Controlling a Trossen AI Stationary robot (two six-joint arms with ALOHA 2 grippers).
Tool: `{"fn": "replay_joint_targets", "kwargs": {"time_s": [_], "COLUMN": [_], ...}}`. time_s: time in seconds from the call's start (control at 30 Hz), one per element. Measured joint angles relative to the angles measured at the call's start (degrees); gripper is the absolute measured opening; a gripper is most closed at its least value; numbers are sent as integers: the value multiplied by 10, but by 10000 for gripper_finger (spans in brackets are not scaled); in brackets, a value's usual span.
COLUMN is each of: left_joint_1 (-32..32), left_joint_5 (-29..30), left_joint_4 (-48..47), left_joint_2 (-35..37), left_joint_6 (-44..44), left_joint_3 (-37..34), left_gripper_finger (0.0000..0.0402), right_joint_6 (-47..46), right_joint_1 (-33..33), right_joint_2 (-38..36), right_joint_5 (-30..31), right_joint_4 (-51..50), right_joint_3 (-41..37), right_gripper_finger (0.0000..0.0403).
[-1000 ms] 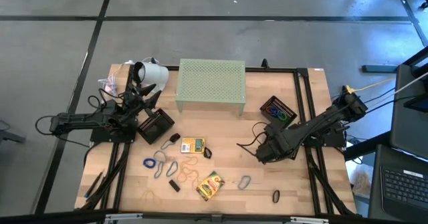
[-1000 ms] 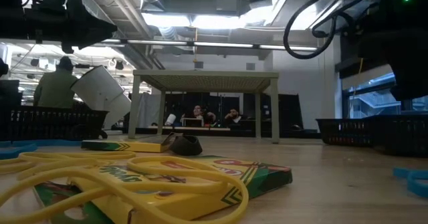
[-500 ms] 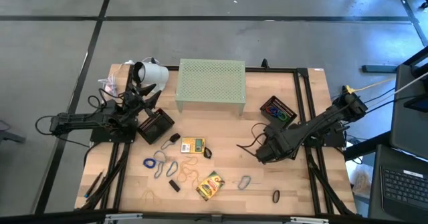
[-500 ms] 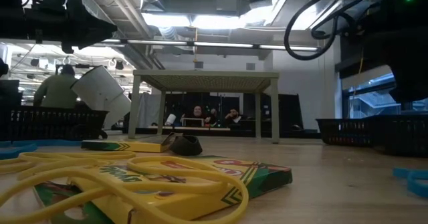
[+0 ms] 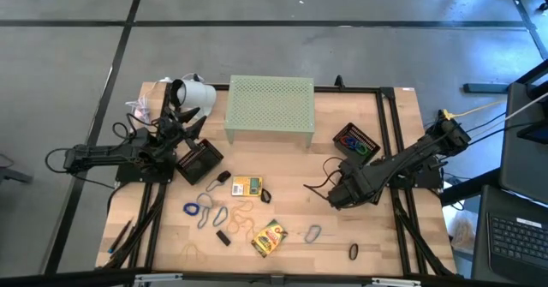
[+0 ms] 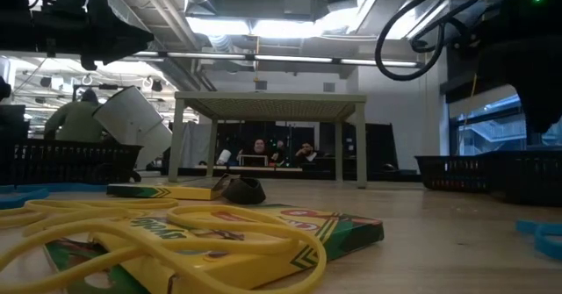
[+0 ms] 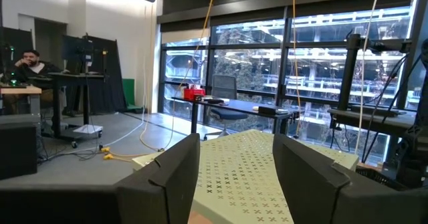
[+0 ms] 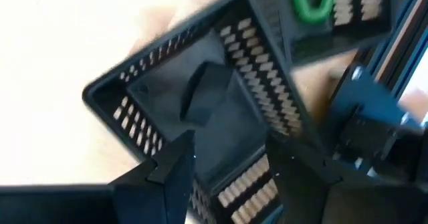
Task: Pick & Place Office Desk Supplies
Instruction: Put the blue rubber band into the bottom right black bin
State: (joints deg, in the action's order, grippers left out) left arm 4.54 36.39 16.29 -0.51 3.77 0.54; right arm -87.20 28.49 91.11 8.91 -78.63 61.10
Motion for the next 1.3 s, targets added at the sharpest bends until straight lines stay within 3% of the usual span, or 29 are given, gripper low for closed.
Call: {"fn": "replay_joint_targets", "kwargs": {"time_s": [0.17, 0.33, 0.53, 0.67, 0.77, 0.93, 1.3], "left_joint_1": [0, 0, 0, 0, 0, 0, 0], "left_joint_5": [0, 0, 0, 0, 0, 0, 0], "left_joint_4": [0, 0, 0, 0, 0, 0, 0], "left_joint_2": [0, 0, 0, 0, 0, 0, 0], "left_joint_6": [0, 0, 0, 0, 0, 0, 0], "left_joint_3": [0, 0, 0, 0, 0, 0, 0], "left_gripper_finger": [187, 185, 187, 185, 185, 186, 186], "right_joint_6": [-20, -5, 177, 299, 352, 362, 450], "right_joint_1": [5, 35, 85, 109, 119, 121, 121], "right_joint_2": [0, 0, 36, 92, 134, 180, 195], "right_joint_5": [-48, -1, 131, 161, 135, 74, 52], "right_joint_4": [67, 211, 452, 548, 577, 583, 586], "right_joint_3": [9, 21, 22, 22, 22, 22, 23], "right_gripper_finger": [176, 159, 143, 137, 137, 137, 137]}}
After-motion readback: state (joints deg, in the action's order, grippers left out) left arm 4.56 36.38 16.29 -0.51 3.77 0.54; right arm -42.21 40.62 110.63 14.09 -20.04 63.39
